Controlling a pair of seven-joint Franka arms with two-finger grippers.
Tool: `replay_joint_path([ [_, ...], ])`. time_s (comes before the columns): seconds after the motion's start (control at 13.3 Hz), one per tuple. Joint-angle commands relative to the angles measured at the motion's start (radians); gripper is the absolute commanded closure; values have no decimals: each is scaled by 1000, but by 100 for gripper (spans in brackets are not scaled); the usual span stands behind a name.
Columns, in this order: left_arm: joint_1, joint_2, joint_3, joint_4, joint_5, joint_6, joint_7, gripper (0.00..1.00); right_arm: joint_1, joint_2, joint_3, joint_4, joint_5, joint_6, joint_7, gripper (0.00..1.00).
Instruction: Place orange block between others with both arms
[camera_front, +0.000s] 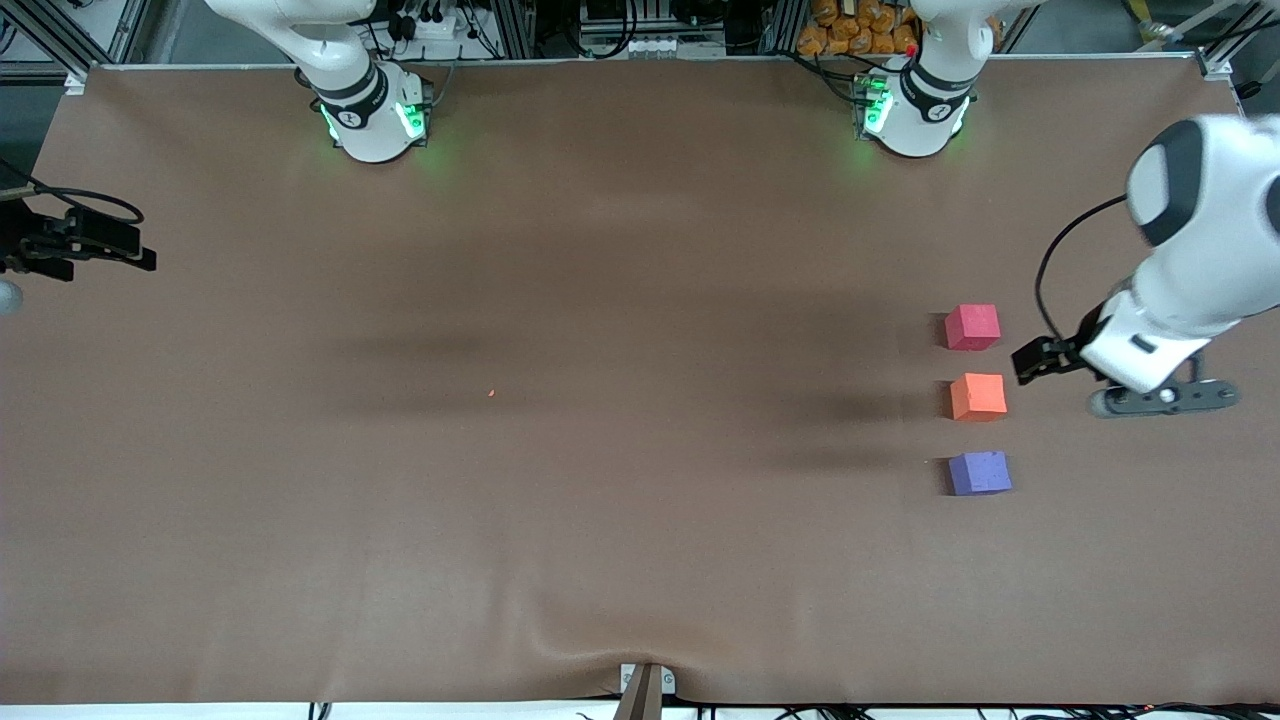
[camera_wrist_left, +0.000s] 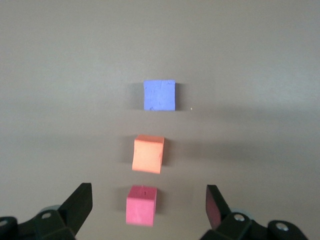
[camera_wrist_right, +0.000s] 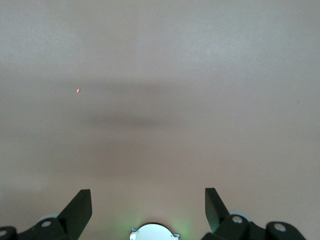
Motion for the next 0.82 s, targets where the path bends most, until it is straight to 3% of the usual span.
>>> replay_joint_path([
  [0.0, 10, 2, -5, 112, -31, -146, 20, 0, -16, -13, 15, 4, 4, -13, 9, 0],
  [0.15, -34, -44, 36, 114, -51, -189, 43, 0, -17, -13, 15, 4, 4, -13, 9, 0],
  [0.3, -195, -93, 189, 117, -66, -240, 48, 0, -14, -13, 15, 4, 4, -13, 9, 0],
  [0.38, -235, -109, 223, 120, -66, -261, 59, 0, -14, -13, 15, 4, 4, -13, 9, 0],
  [0.75, -242, -115, 241, 279, -98, -464, 189, 0, -14, -13, 15, 4, 4, -13, 7, 0],
])
